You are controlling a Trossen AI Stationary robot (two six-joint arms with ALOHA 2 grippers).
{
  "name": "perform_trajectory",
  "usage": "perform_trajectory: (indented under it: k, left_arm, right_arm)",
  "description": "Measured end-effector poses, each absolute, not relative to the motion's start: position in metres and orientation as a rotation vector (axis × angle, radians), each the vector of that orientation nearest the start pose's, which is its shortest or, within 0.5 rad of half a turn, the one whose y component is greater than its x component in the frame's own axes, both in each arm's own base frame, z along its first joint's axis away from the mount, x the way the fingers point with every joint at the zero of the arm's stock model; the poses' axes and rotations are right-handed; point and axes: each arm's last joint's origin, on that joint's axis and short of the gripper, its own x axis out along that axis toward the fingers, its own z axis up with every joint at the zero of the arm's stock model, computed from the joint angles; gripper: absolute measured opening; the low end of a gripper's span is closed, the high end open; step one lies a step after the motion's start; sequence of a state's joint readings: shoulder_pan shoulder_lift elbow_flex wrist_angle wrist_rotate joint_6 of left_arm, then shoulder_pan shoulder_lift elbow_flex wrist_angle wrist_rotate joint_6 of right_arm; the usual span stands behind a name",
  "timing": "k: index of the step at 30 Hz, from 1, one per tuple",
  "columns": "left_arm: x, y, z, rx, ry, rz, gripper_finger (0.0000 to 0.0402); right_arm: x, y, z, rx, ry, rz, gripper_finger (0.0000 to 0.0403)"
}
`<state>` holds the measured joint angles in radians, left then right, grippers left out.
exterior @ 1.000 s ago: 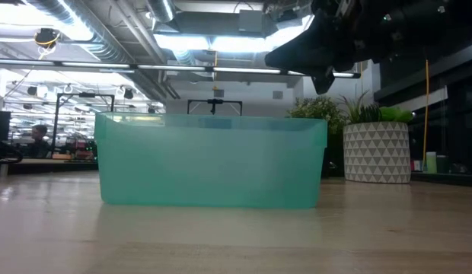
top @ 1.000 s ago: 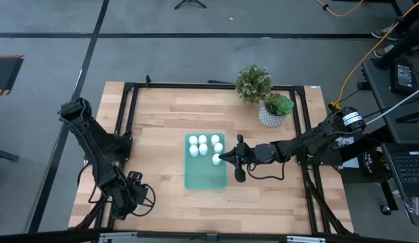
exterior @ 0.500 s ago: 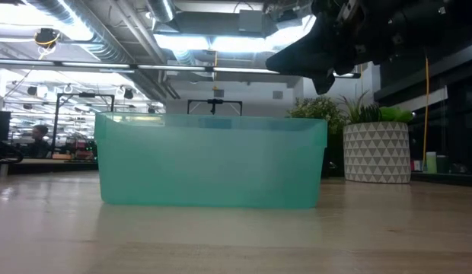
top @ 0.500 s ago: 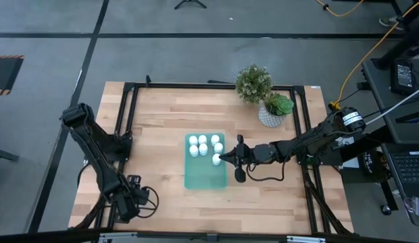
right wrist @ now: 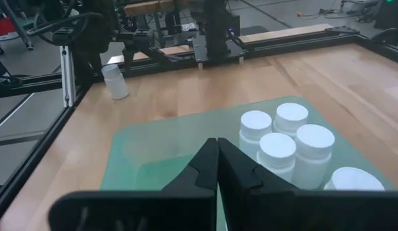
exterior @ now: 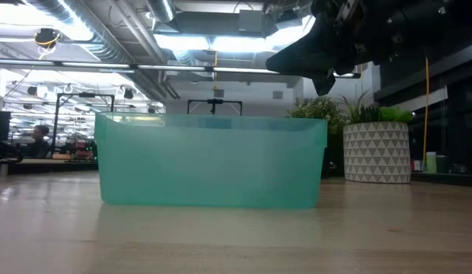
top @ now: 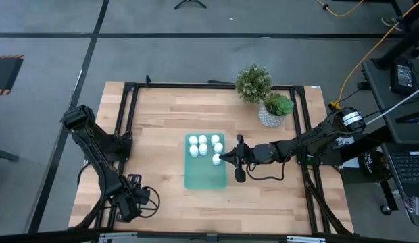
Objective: Pick and place pill bottles into a basket
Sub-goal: Put the white pill bottle into the green bin
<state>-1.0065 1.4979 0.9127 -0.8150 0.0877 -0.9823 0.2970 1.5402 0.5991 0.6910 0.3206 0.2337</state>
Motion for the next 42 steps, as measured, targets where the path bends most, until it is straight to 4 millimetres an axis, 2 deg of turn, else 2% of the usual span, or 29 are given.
perform_trajectory:
  k: [11,26,36,42]
  left_arm:
    - [0.134,-0.216,0.186,-0.119,1.550,-0.168,0.0260]
    - [0.134,-0.214,0.188,-0.095,1.526,-0.151,0.0158]
    - [0.136,-0.212,0.188,-0.026,1.450,-0.140,0.0158]
    - [0.138,-0.202,0.193,-0.008,1.413,-0.082,0.0158]
  right_arm:
    - [0.287,0.078,0.181,0.155,0.234,-0.051,0.0007]
    - [0.287,0.078,0.181,0.155,0.234,-0.052,0.0007]
    - [0.287,0.078,0.181,0.152,0.235,-0.052,0.0007]
    - [0.287,0.078,0.181,0.147,0.237,-0.051,0.0007]
